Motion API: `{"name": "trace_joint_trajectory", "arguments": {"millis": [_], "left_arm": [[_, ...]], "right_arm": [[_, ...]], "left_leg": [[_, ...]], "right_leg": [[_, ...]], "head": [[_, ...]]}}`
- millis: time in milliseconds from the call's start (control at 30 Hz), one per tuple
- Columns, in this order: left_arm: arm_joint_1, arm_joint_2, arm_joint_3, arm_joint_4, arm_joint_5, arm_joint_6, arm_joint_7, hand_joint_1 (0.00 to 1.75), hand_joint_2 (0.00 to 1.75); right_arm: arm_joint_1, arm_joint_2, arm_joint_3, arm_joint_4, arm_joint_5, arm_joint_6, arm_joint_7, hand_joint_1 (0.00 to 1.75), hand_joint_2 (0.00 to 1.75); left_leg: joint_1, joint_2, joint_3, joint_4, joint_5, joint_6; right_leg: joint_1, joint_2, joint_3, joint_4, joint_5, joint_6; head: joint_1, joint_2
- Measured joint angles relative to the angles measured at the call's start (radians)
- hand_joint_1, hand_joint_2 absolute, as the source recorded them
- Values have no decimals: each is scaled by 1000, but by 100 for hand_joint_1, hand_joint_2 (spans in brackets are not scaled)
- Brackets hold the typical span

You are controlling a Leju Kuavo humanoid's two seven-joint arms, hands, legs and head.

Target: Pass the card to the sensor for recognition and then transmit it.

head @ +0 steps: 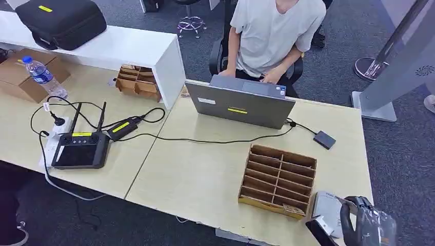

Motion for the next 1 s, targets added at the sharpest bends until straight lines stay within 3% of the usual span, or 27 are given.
{"name": "trace_joint_trajectory", "arguments": {"millis": [1000], "left_arm": [[0, 1, 0, 0, 4, 0, 1, 0, 0]], "right_arm": [[16, 33, -29, 167, -55, -18, -9, 175, 175]], "left_leg": [[0, 2, 1, 0, 0, 0]], "right_leg": [[0, 2, 0, 0, 0, 0]], "head": [[0, 0]]}}
